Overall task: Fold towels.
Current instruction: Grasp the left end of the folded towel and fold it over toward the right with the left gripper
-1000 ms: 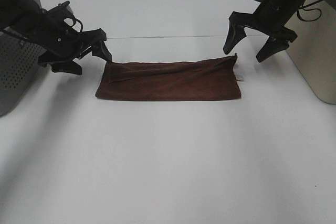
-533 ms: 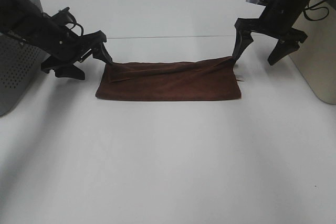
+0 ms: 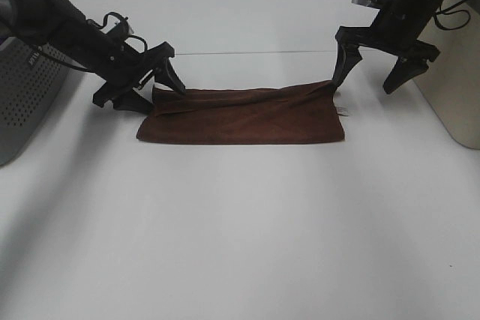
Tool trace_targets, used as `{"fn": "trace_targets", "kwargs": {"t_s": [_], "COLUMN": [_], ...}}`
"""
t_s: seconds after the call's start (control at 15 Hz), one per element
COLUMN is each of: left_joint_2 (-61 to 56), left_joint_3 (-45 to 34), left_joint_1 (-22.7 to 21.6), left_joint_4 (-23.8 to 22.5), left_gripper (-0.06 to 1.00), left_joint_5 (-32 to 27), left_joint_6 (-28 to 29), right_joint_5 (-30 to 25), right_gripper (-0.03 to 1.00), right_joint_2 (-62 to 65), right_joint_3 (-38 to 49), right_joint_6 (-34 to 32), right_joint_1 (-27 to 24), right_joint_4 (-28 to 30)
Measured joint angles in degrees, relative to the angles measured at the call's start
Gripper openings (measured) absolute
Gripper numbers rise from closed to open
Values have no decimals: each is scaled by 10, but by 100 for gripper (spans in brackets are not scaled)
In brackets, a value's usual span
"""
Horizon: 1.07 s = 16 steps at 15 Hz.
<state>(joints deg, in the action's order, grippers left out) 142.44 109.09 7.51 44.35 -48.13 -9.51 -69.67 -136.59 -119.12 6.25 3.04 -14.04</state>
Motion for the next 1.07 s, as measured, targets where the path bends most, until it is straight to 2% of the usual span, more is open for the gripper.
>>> {"fn": "trace_targets", "kwargs": {"t_s": [0.13,0.33,0.4,0.6,0.73,0.93,1.07], "left_joint_2": [2,5,5,-14,-29,-29,-29], "left_joint_3": [3,28,42,65,80,119,179], "left_joint_1": [5,5,5,5,4,4,7], "left_joint_4": [-11,-57,-80,-192,-250,-252,-223], "left_gripper": [49,10,6,4,4,4,4], "left_joint_5": [-9,-28,-40,-78,-103,-167,-203], "left_joint_6": [11,36,48,103,126,141,154], "right_joint_5": [0,0,0,0,0,0,0], "right_gripper": [91,91,91,91,91,91,91], "right_joint_2": [0,0,0,0,0,0,0], "right_joint_3": [0,0,0,0,0,0,0], "right_joint_6": [0,0,0,0,0,0,0], "right_joint_1": [0,0,0,0,0,0,0], "right_joint_4": [1,2,2,4,5,5,5]}}
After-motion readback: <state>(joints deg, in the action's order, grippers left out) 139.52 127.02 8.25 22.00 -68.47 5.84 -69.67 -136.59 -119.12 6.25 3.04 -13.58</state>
